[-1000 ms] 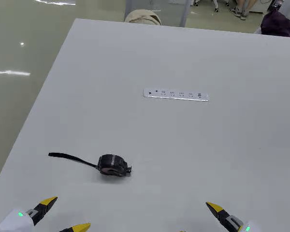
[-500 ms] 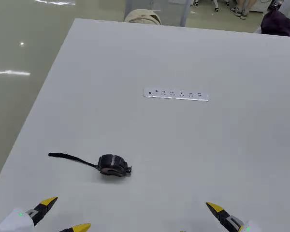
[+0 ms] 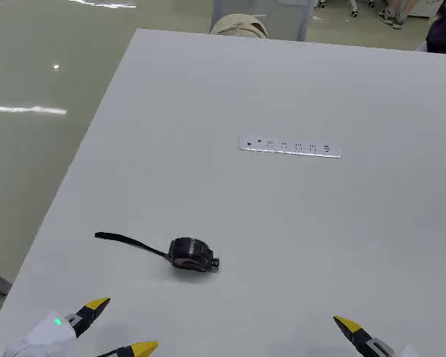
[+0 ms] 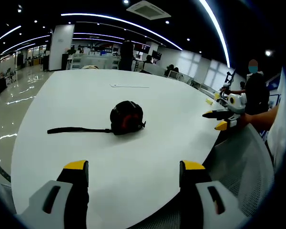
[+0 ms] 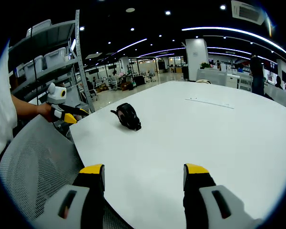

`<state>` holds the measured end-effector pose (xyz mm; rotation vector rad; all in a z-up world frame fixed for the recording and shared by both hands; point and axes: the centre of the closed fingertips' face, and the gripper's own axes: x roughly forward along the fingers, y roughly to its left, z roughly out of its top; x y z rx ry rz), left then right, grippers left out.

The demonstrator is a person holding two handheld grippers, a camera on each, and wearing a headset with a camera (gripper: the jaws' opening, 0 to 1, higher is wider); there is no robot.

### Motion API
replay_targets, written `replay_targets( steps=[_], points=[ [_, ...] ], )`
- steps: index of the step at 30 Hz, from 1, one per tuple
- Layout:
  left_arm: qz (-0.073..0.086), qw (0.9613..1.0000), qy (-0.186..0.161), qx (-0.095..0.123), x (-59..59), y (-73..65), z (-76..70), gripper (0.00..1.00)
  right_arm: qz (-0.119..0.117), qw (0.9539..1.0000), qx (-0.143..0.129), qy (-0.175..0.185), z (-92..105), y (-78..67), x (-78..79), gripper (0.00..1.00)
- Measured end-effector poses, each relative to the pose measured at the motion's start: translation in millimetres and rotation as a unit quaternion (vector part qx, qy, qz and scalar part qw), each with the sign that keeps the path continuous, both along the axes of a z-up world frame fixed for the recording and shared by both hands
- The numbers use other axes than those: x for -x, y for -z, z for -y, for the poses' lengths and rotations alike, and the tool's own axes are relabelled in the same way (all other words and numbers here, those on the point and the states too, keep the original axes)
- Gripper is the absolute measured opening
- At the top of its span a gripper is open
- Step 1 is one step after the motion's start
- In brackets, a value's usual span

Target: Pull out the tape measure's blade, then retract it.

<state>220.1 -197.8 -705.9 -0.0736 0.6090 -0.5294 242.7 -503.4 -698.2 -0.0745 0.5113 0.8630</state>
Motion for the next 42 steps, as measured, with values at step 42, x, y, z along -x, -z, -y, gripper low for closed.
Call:
replay_targets(
  steps=[42],
  points=[
    [0.002,0.9963,0.081,-0.028,-63.6,3.8,15.4,0.75,0.002,0.9963,-0.027,-0.082,-47.6,3.8,-41.0,0.64]
  ],
)
